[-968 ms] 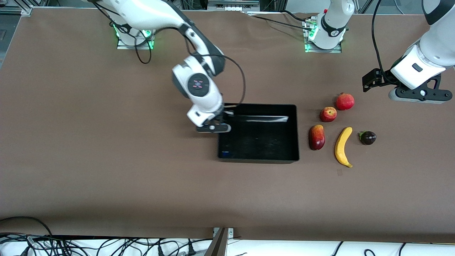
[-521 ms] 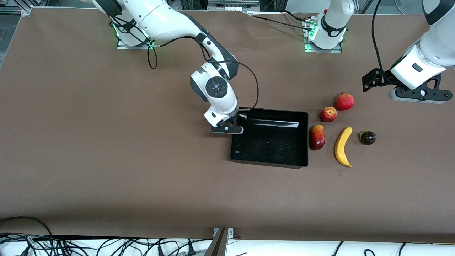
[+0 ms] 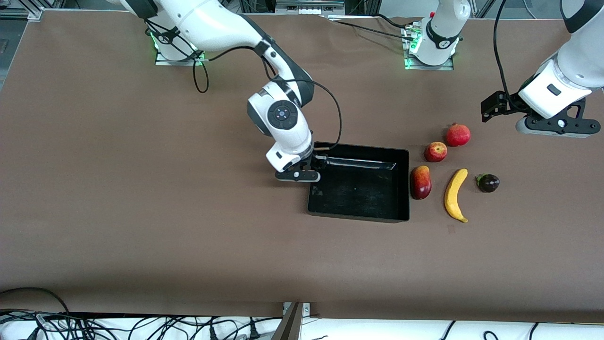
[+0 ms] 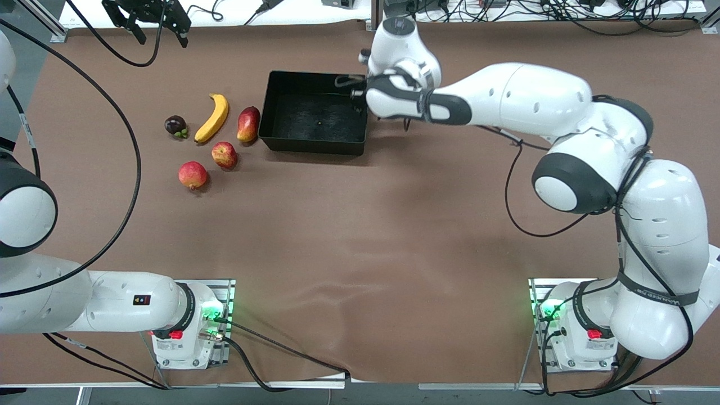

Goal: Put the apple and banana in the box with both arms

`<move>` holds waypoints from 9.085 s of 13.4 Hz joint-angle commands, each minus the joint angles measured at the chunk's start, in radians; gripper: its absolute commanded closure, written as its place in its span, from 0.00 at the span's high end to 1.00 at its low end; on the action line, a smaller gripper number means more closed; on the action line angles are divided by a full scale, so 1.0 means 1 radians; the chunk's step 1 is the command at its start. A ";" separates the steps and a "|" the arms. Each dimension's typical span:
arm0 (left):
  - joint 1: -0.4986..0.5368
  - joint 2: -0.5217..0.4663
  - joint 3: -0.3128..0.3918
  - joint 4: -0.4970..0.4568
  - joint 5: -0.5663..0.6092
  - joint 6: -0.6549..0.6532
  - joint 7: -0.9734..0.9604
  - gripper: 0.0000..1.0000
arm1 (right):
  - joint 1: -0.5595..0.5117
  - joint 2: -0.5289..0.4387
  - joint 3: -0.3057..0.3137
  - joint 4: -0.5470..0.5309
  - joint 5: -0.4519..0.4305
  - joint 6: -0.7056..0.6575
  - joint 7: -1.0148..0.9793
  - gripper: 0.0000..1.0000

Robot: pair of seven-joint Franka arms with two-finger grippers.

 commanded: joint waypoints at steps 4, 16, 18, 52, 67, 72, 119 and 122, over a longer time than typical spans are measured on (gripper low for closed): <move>-0.006 0.030 -0.005 0.017 -0.007 -0.024 -0.003 1.00 | -0.209 -0.305 -0.006 -0.018 0.024 -0.328 -0.288 1.00; 0.007 0.124 -0.016 -0.627 0.114 0.701 0.126 1.00 | -0.436 -0.707 -0.129 -0.317 0.032 -0.561 -0.719 1.00; 0.009 0.154 -0.016 -0.696 0.115 0.836 0.126 1.00 | -0.543 -0.724 -0.077 -0.342 0.026 -0.560 -0.787 1.00; -0.054 0.494 -0.220 -0.179 -0.033 0.548 -0.444 1.00 | -0.645 -0.721 0.009 -0.311 -0.056 -0.532 -0.759 1.00; 0.148 0.523 -0.211 -0.126 0.189 0.519 0.016 1.00 | -0.604 -0.735 0.009 -0.311 -0.067 -0.540 -0.735 1.00; 0.239 0.558 -0.208 -0.150 0.261 0.613 0.206 1.00 | -0.604 -0.732 0.008 -0.310 -0.065 -0.538 -0.732 1.00; 0.163 0.489 -0.400 0.320 0.129 0.034 -0.264 1.00 | -0.513 -0.724 -0.023 -0.367 -0.079 -0.566 -0.698 1.00; 0.204 0.411 -0.363 0.350 0.112 -0.056 -0.158 1.00 | -0.513 -0.723 -0.028 -0.344 -0.080 -0.566 -0.706 1.00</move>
